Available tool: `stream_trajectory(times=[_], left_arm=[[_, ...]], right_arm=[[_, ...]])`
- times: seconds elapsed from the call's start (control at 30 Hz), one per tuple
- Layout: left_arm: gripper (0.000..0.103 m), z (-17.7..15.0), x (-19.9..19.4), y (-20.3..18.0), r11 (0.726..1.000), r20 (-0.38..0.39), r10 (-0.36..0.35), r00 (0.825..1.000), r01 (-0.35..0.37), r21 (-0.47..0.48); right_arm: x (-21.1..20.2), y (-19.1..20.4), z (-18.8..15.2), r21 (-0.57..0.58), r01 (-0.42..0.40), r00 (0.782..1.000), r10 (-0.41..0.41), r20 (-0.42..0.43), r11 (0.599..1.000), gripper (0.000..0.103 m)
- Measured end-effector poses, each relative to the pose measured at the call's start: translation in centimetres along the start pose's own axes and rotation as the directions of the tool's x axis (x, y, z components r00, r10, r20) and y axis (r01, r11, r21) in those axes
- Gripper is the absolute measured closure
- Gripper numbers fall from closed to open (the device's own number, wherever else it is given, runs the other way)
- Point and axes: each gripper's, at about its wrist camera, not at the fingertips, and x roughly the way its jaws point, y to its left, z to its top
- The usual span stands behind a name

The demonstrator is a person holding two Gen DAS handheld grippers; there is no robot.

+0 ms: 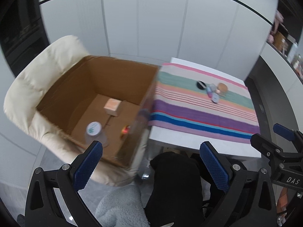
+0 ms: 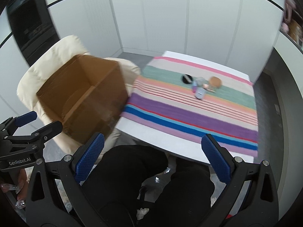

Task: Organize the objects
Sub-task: 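Withdraw both tools from the box back toward the cloth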

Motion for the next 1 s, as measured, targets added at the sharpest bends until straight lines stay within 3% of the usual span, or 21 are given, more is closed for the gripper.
stream_trajectory(times=[0.47,1.0], left_arm=[[0.0,0.9,3.3,-8.1,0.985,-0.056,-0.075,0.996,0.083,0.152],[0.0,3.0,8.6,-13.9,0.968,-0.092,-0.104,0.99,0.122,0.22]], right_arm=[[-0.4,-10.4,-2.5,0.202,0.129,0.991,-0.123,-0.042,0.971,0.0],[2.6,-15.7,-3.0,0.244,0.173,0.985,-0.16,-0.071,0.954,0.0]])
